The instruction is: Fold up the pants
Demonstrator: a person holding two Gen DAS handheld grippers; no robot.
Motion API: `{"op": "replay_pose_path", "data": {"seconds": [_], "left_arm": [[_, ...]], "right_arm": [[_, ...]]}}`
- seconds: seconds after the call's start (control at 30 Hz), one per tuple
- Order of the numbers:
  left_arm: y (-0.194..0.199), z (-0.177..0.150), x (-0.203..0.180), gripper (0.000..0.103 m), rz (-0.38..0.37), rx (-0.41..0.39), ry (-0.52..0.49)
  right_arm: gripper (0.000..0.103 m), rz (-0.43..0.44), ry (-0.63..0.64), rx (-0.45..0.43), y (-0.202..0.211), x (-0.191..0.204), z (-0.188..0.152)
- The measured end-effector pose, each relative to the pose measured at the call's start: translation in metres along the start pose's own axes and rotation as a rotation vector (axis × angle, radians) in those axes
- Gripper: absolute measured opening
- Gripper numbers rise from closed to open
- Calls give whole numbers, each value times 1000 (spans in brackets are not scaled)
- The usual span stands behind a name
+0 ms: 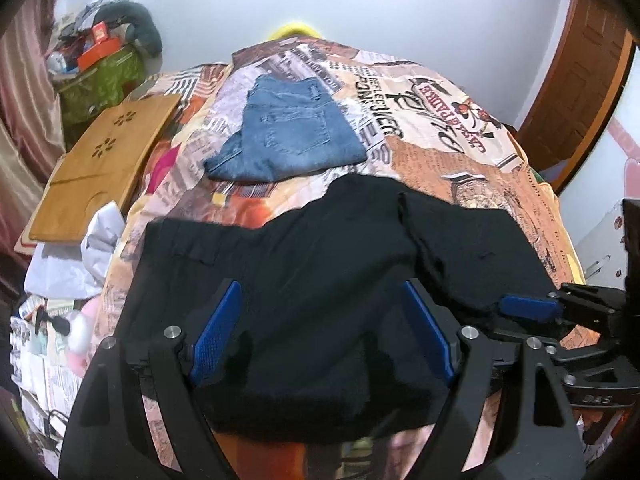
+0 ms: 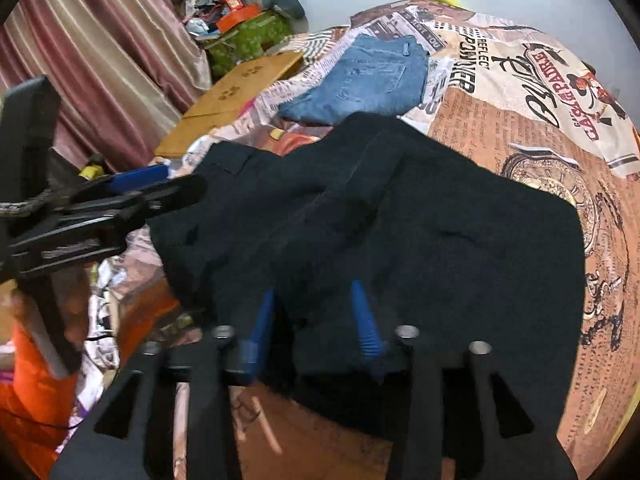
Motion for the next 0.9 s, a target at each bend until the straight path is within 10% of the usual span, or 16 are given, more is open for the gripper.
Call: {"op": "replay_pose_path", "data": {"seconds": [0.37,0.77,0.9], "left_arm": [[-30,38,-68,82,-113,-5,-104],[-103,33,-130,82,-186,110,-178],[-119,20,-140,82,-135,122,-249]], "right_arm": [[51,-180,10,-191,59,-62,43],[51,-271,-18,-94,26,-138,28],[35,-223,-18,-55,14,-141,14]]}}
Point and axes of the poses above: each gripper's, at about its wrist camera, not at the fingertips, and y roughly against the way its jaws point, x to its left, z to its top, the point moved 4 cm from there along -y, roughly the way its jaws point, and after that the axes turned 15 degrees about -x, right-handed, at the moved point
